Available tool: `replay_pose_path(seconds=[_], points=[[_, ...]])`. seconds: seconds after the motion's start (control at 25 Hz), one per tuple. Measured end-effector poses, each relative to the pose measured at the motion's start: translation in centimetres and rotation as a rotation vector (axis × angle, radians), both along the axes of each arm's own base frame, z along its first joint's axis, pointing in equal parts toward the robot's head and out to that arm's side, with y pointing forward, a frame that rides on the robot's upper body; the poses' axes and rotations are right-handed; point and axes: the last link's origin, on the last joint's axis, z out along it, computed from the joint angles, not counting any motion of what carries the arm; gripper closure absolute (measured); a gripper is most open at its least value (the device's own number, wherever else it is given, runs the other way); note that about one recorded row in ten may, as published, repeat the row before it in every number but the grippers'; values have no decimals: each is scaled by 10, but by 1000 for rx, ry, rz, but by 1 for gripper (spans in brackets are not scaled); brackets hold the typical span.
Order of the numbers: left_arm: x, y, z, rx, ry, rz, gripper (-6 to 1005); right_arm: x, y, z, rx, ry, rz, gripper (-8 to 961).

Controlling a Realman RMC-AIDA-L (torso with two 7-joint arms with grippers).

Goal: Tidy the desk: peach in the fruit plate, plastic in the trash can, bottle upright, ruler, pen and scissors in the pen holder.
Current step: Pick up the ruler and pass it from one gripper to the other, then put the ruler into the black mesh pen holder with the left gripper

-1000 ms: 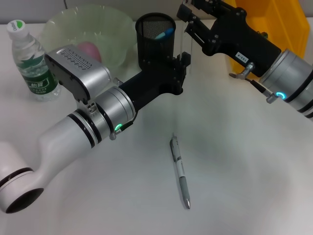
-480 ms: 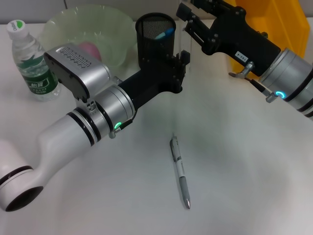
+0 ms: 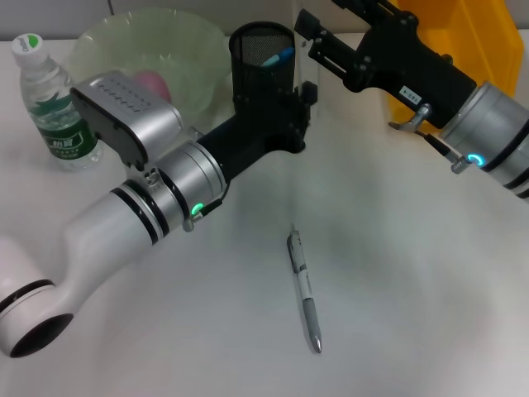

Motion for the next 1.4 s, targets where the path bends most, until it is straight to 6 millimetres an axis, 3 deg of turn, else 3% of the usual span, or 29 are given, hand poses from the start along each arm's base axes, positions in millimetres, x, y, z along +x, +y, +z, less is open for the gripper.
replay_pose_path(seconds=[0.12,0.24,0.36,0.52,0.84,1.4], points=[[-5,5,7,41,-22,39,945,4,-5,2,3,16,-1,304],[-11,15,19,105,-46,86,939,27,-18,7,23,36,-69,301],[-8,24,24,136,-46,83,934,39,-26,7,16,23,-101,301],[7,51,31,171,-19,109,927,61,-33,-1,-14,-27,-196,300],[21,75,35,226,29,152,912,69,-40,-13,-64,-89,-210,301],[20,81,32,214,76,185,887,73,-42,-19,-97,-126,-223,306]])
